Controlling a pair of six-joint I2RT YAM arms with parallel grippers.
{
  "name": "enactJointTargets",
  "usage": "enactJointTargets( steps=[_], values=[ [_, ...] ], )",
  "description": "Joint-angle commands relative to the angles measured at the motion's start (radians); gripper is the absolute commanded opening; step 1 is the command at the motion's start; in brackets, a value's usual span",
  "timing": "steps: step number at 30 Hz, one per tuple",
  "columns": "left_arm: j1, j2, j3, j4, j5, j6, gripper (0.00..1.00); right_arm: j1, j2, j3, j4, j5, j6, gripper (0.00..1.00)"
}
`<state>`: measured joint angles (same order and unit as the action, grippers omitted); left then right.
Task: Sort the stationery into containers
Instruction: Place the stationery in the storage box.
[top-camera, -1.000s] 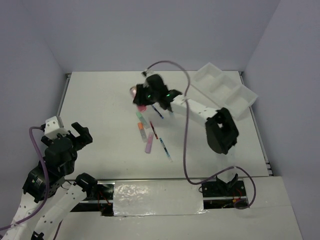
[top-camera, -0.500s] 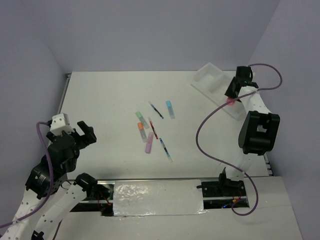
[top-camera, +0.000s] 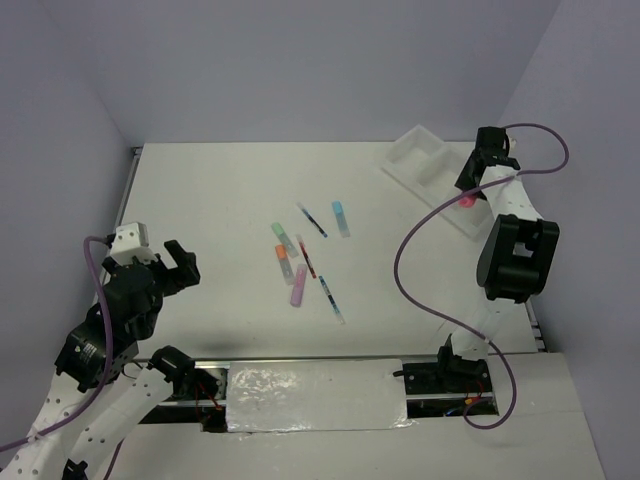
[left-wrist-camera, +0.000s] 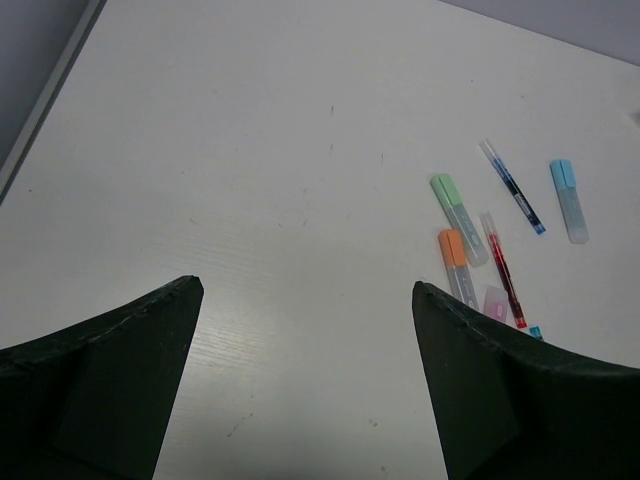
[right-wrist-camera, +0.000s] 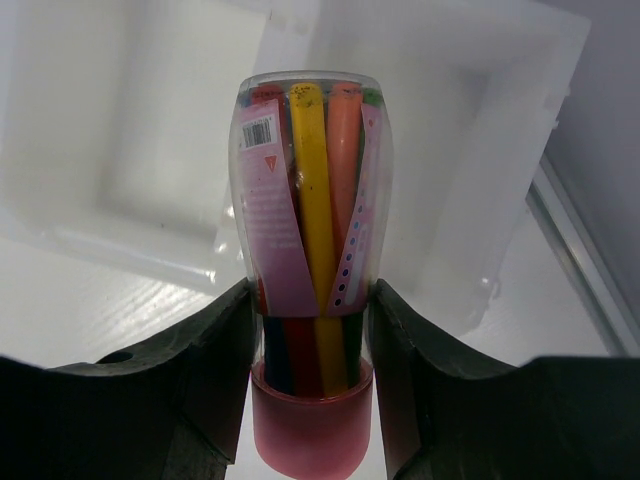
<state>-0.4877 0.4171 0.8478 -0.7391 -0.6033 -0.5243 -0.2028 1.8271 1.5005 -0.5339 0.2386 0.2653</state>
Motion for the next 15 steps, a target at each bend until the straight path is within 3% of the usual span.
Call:
enactJointTargets(
  steps=[1,3,7,13,14,15],
  values=[
    [-0.006,-0.001,-0.006,0.044,0.017,0.024,0.99,-0.009,0.063,0.108,0.023,0.059,0.0,0.05],
    [-0.008,0.0,-0.006,0.046,0.02,0.026,0.99,-0.007,0.08,0.135,0.018,0.073,-0.009,0.05],
    [-0.008,0.006,-0.006,0.053,0.04,0.033,0.99,-0.007,0.13,0.2,-0.001,0.091,-0.024,0.2],
    [-0.012,0.02,-0.006,0.063,0.065,0.046,0.99,-0.009,0.215,0.296,-0.047,0.139,-0.035,0.26],
    [-0.015,0.02,-0.007,0.061,0.068,0.047,0.99,-0.007,0.218,0.302,-0.049,0.143,-0.04,0.36],
    [-0.017,0.022,-0.006,0.061,0.068,0.046,0.99,-0.009,0.218,0.306,-0.054,0.159,-0.038,0.53]
  ],
)
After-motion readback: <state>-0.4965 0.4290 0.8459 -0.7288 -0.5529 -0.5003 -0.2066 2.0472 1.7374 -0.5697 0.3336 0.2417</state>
